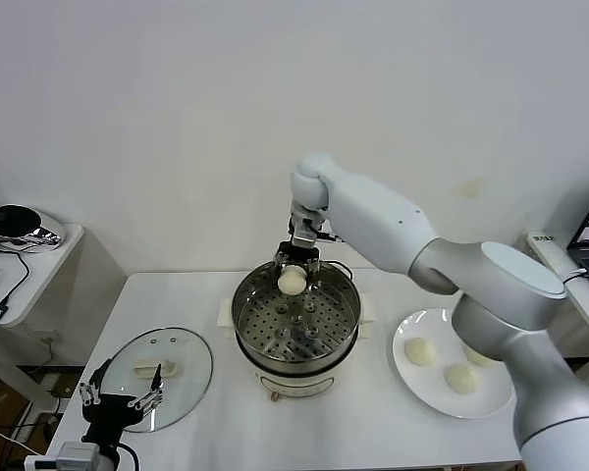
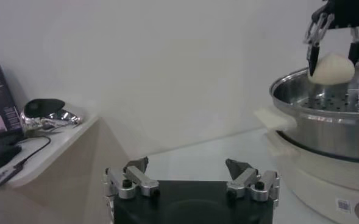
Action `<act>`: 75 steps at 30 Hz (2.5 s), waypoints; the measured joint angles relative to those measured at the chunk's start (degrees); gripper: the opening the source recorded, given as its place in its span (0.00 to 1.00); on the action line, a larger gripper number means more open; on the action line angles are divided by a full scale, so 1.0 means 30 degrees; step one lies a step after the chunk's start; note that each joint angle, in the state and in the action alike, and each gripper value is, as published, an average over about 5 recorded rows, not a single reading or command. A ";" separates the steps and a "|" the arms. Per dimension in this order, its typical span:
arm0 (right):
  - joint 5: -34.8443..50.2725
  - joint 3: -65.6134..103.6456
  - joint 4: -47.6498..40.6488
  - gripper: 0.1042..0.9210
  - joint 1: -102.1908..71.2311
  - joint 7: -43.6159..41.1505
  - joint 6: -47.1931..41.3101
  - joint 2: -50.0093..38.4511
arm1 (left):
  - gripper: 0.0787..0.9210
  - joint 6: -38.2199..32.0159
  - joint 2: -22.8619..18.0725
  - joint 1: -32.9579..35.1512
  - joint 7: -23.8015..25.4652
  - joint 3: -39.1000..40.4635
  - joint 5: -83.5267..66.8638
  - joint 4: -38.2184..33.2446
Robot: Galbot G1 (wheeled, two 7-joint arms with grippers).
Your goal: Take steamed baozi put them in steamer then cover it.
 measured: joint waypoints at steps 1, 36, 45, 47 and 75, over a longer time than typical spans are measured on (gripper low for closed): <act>-0.0130 0.0028 -0.0145 0.63 -0.0087 0.0053 0.0025 0.0075 | 0.88 -0.0001 0.0002 0.0016 -0.0005 0.0001 -0.0013 -0.0001; 0.6933 -0.2536 0.8022 0.88 0.4723 0.1178 -1.3445 -0.8003 | 0.88 0.0633 0.0220 -0.0749 0.0138 0.0394 -0.0213 0.0078; 0.8071 -0.2737 1.2139 0.88 0.4677 0.0813 -2.0430 -1.2939 | 0.88 0.0793 0.0422 -0.0924 0.0160 0.0613 -0.0251 0.0551; 0.8006 -0.2476 1.2864 0.88 0.4066 0.0831 -2.1285 -1.3874 | 0.88 0.0797 0.0383 -0.0870 0.0143 0.0677 -0.0242 0.0605; 0.3936 0.3368 1.4165 0.88 -0.7269 0.2677 -2.4308 -1.6781 | 0.88 0.0820 0.0093 -0.0323 0.0063 0.0802 0.0109 0.1236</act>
